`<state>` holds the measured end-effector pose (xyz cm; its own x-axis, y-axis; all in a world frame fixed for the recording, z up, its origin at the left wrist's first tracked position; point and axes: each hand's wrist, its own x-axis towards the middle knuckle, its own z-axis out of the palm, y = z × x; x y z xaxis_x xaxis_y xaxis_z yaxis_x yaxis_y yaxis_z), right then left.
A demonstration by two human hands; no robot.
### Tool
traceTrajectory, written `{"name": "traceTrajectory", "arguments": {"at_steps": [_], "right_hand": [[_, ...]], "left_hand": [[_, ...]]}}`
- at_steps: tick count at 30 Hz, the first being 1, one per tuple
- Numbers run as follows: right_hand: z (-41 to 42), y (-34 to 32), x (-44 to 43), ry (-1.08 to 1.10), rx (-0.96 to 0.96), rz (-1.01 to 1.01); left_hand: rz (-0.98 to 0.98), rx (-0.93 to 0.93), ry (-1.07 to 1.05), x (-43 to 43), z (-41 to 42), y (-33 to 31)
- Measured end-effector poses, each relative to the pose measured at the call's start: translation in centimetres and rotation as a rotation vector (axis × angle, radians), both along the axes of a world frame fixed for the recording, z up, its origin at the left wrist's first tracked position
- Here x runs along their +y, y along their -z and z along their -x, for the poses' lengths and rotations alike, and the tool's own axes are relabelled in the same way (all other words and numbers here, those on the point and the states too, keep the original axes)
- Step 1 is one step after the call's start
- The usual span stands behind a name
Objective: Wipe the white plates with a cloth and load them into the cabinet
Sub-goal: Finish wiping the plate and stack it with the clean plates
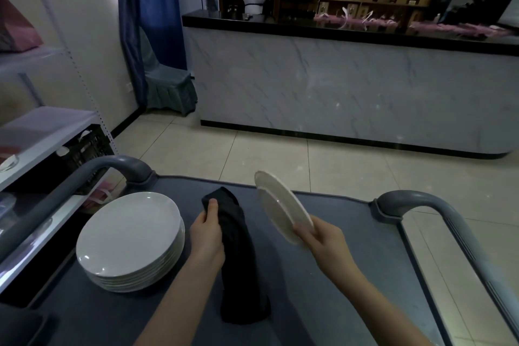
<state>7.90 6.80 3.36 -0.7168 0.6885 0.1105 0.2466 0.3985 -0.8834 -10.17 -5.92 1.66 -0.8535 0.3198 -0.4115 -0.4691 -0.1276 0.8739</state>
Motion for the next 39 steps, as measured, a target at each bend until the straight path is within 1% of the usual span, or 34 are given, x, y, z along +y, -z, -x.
{"name": "traceTrajectory", "arguments": {"at_steps": [5, 7, 8, 9, 10, 13, 15, 17, 20, 22, 25, 26, 29, 33, 36, 39], "right_hand": [[0.2, -0.1, -1.4, 0.119, 0.180, 0.368], [0.2, -0.4, -1.9, 0.126, 0.236, 0.486], [0.3, -0.6, -2.1, 0.134, 0.256, 0.532], [0.3, -0.8, -2.2, 0.149, 0.270, 0.567], [0.3, -1.0, -2.2, 0.167, 0.284, 0.599], [0.3, -1.6, -2.0, 0.181, 0.331, 0.696], [0.0, -1.8, -2.1, 0.191, 0.358, 0.748], [-0.3, -1.8, -2.3, 0.214, 0.394, 0.800], [-0.6, -1.6, -2.9, 0.214, 0.417, 0.868], [-0.8, -1.5, -3.3, 0.187, 0.418, 0.867], [-1.3, -1.9, -3.1, 0.172, 0.438, 0.843], [-1.3, -2.2, -2.8, 0.173, 0.453, 0.832], [-1.4, -2.8, -1.6, 0.211, 0.513, 0.808], [-1.2, -2.9, -1.0, 0.224, 0.514, 0.791], [-1.3, -2.5, -1.4, 0.197, 0.473, 0.782], [-1.3, -2.0, -2.5, 0.162, 0.393, 0.731]], "left_hand": [[-0.133, -0.014, 0.078, 1.9, -2.0, -1.3], [-0.167, 0.001, 0.208, 2.4, -3.2, -1.5], [-0.156, 0.043, 0.296, 2.3, -3.8, -1.4], [-0.124, 0.118, 0.386, 2.1, -4.6, -1.3], [-0.066, 0.239, 0.467, 1.7, -5.3, -1.2], [0.171, 0.776, 0.666, 0.4, -6.5, -0.2], [0.265, 1.074, 0.756, -0.2, -7.1, 0.3], [0.303, 1.244, 0.788, -0.3, -7.8, 0.7], [0.376, 1.368, 0.807, 0.4, -7.8, 0.1], [0.450, 1.398, 0.816, 1.5, -6.6, -0.8], [0.548, 1.339, 0.806, 2.6, -4.2, -1.4], [0.535, 1.305, 0.794, 2.4, -3.6, -1.3], [0.389, 1.185, 0.769, 0.9, -3.9, 0.1], [0.257, 1.139, 0.785, 0.1, -8.1, 1.5], [0.239, 1.139, 0.804, 1.3, -8.9, 0.8], [0.247, 1.109, 0.815, 2.6, -7.1, -0.4]]}}
